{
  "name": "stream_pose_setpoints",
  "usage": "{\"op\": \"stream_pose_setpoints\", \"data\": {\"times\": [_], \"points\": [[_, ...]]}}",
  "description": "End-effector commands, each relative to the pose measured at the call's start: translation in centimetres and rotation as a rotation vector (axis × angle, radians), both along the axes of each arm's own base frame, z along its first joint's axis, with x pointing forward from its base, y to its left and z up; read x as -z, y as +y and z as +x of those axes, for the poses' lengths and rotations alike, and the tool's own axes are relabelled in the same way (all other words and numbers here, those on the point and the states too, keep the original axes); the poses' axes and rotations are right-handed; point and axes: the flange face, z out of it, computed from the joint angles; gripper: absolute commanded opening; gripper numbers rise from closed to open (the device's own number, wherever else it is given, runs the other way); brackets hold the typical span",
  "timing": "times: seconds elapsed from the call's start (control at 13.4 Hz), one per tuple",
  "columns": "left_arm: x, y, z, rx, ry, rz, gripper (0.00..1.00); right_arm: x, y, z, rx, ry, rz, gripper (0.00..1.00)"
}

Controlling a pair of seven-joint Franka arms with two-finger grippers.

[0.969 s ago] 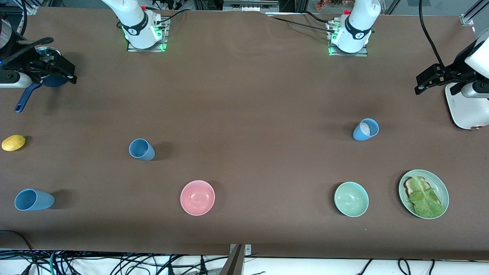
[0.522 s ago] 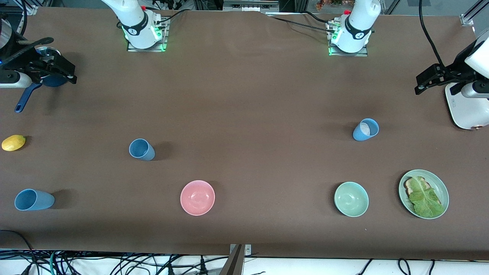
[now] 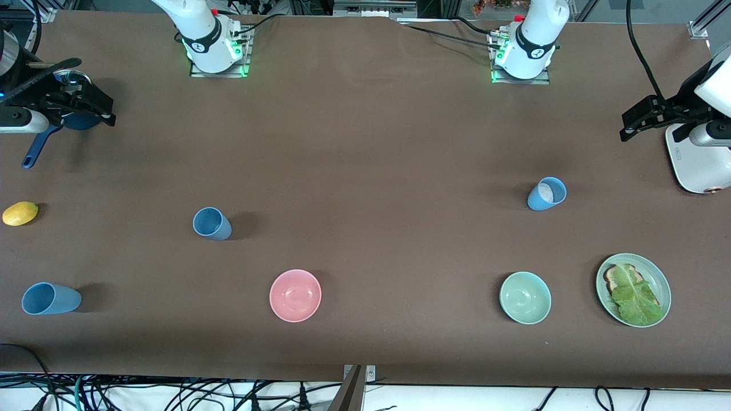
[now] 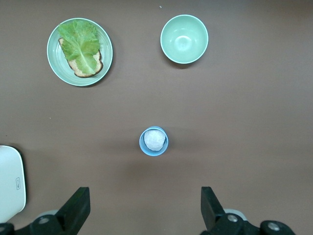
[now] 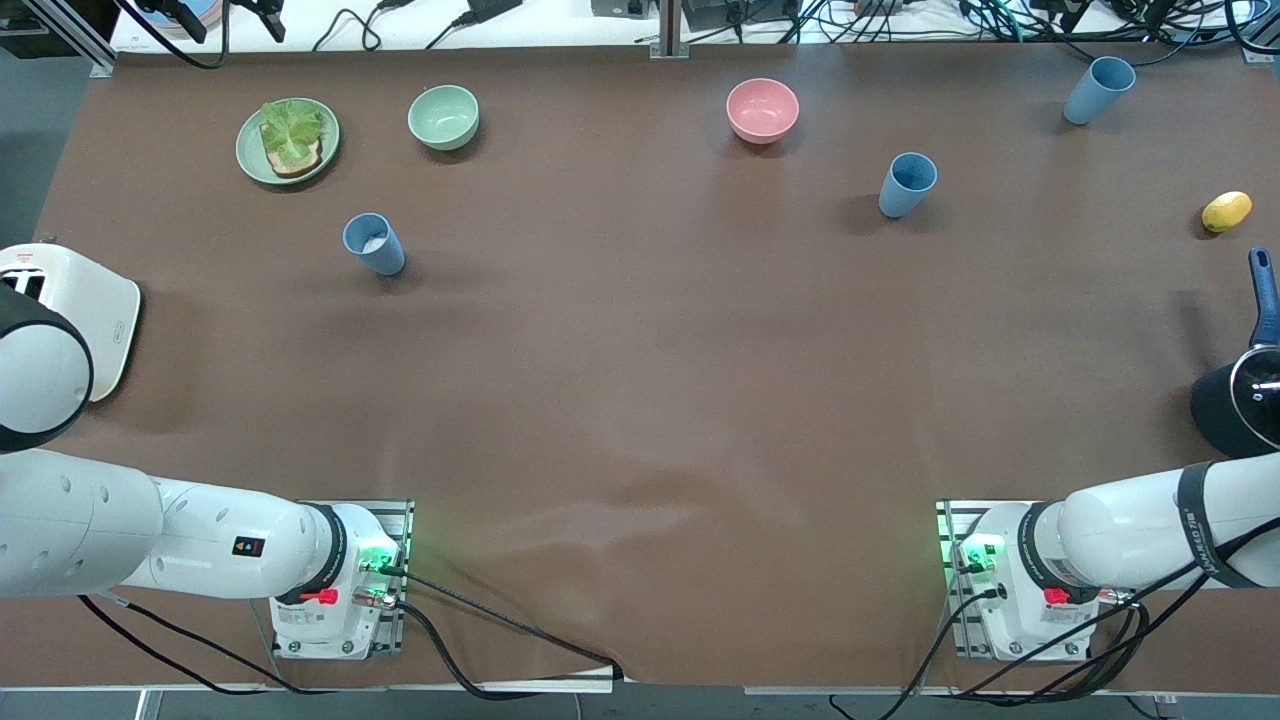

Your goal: Stack blue cups with both arms

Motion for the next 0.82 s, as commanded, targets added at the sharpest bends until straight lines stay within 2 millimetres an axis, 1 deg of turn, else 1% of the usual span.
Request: {"op": "stream_pose_setpoints", "data": {"times": [0.0,0.37,0.52,0.67,0.75], "points": [[-0.6,-0.2,0.3,-0.01,-0.007,-0.023,1.0,-0.2,0.7,-0.2,-0.023,-0.002,0.01,1.0],[-0.5,-0.1,0.3,-0.013,-0.008,-0.02,1.0,-0.1,0.7,-0.1,-0.024,0.003,0.009,1.0],[1.5,-0.1,1.9,-0.013,0.004,-0.01,1.0,-0.1,0.7,-0.1,-0.024,0.003,0.009,1.0],[1.9,-0.2,2.7,-0.012,-0.025,-0.007,1.0,-0.1,0.8,-0.1,-0.026,0.003,0.009,1.0],[2.9,-0.2,3.2,-0.014,-0.018,-0.005,1.0,-0.1,1.0,-0.2,-0.029,0.003,0.009,1.0]]}}
